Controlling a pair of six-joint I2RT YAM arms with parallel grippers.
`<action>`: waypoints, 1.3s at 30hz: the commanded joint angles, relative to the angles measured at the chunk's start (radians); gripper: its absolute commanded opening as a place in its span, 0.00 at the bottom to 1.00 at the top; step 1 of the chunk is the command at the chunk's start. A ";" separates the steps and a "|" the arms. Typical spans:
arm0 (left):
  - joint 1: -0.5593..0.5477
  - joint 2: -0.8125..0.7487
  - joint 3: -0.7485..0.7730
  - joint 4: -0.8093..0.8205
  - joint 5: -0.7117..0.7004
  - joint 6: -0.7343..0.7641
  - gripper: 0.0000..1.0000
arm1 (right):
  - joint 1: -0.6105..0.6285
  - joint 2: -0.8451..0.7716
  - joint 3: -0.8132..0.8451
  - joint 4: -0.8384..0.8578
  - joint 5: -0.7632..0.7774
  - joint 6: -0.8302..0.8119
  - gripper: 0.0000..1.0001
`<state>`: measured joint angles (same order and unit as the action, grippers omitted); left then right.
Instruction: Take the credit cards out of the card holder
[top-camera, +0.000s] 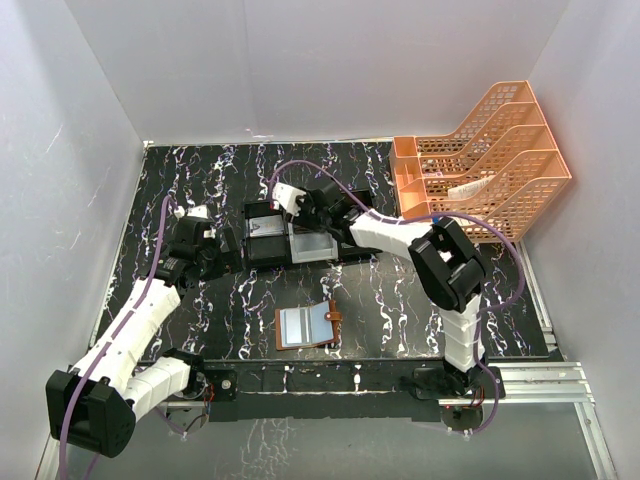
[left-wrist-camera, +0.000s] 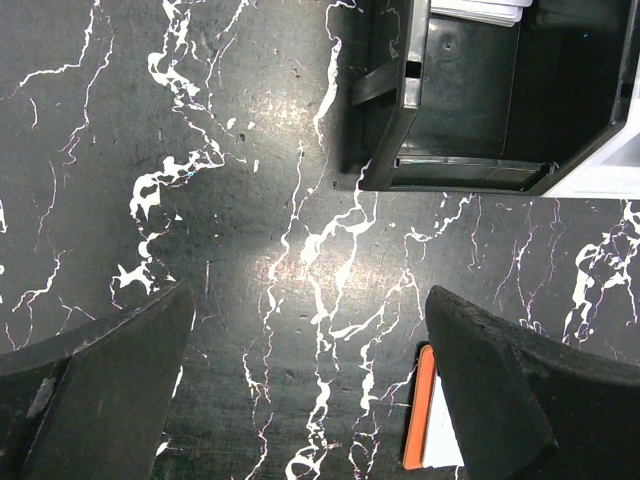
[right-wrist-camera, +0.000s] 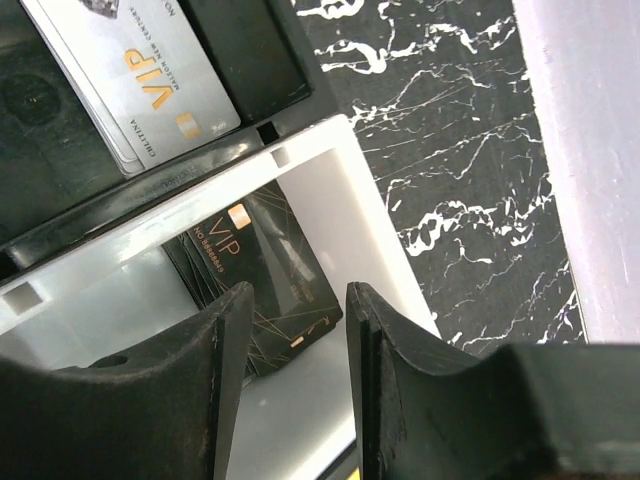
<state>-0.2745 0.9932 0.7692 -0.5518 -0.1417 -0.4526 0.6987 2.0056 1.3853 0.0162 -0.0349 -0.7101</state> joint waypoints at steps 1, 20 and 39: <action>0.005 -0.002 -0.006 0.008 0.013 0.014 0.99 | -0.001 -0.113 -0.024 0.102 0.028 0.102 0.41; 0.005 -0.066 -0.007 -0.013 -0.077 -0.014 0.99 | -0.001 -0.512 -0.230 -0.070 0.088 1.053 0.81; 0.004 -0.086 -0.009 -0.006 -0.062 -0.013 0.99 | 0.278 -0.494 -0.353 -0.252 0.197 1.480 0.91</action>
<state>-0.2749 0.9337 0.7666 -0.5514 -0.1955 -0.4648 0.8257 1.4799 0.9520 -0.1051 -0.1005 0.6849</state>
